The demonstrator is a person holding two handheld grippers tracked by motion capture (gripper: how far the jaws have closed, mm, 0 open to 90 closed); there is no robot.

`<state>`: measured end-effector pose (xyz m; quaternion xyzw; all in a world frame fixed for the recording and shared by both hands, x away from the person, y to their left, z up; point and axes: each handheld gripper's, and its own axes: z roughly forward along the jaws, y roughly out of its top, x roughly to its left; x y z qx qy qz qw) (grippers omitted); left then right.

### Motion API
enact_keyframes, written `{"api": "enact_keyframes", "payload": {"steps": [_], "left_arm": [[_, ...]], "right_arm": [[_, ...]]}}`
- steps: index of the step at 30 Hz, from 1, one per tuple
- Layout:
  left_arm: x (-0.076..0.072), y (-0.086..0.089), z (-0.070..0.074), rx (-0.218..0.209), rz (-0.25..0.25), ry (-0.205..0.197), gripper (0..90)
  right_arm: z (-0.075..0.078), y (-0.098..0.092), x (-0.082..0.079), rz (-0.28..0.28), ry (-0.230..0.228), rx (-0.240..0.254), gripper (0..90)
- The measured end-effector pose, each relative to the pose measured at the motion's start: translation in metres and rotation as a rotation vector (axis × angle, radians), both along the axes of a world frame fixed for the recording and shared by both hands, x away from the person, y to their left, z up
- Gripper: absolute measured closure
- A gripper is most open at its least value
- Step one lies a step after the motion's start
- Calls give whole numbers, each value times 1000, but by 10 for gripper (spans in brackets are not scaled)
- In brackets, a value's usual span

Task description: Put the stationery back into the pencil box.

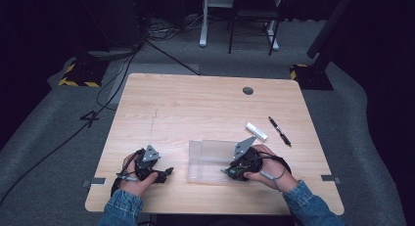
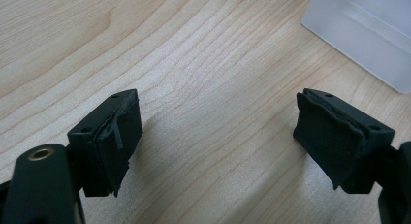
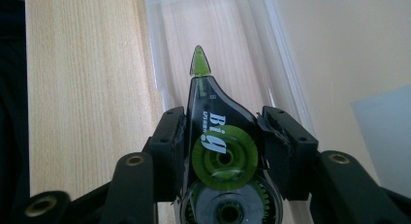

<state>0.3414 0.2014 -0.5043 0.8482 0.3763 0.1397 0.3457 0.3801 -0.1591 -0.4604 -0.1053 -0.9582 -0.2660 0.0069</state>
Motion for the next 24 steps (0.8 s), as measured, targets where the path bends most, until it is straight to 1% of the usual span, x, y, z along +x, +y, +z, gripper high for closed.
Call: {"api": "enact_keyframes", "payload": {"steps": [6, 10, 15, 24], "left_arm": [[0, 0, 0, 0, 0, 1, 172], [0, 0, 0, 0, 0, 0, 173], [0, 0, 0, 0, 0, 0, 172], [0, 0, 0, 0, 0, 0, 173]], "right_arm": [[-2, 1, -1, 3, 18, -3, 528], [-4, 1, 0, 19, 34, -14, 527], [-5, 1, -1, 7, 47, -11, 526], [-7, 1, 1, 6, 66, -12, 524]]}}
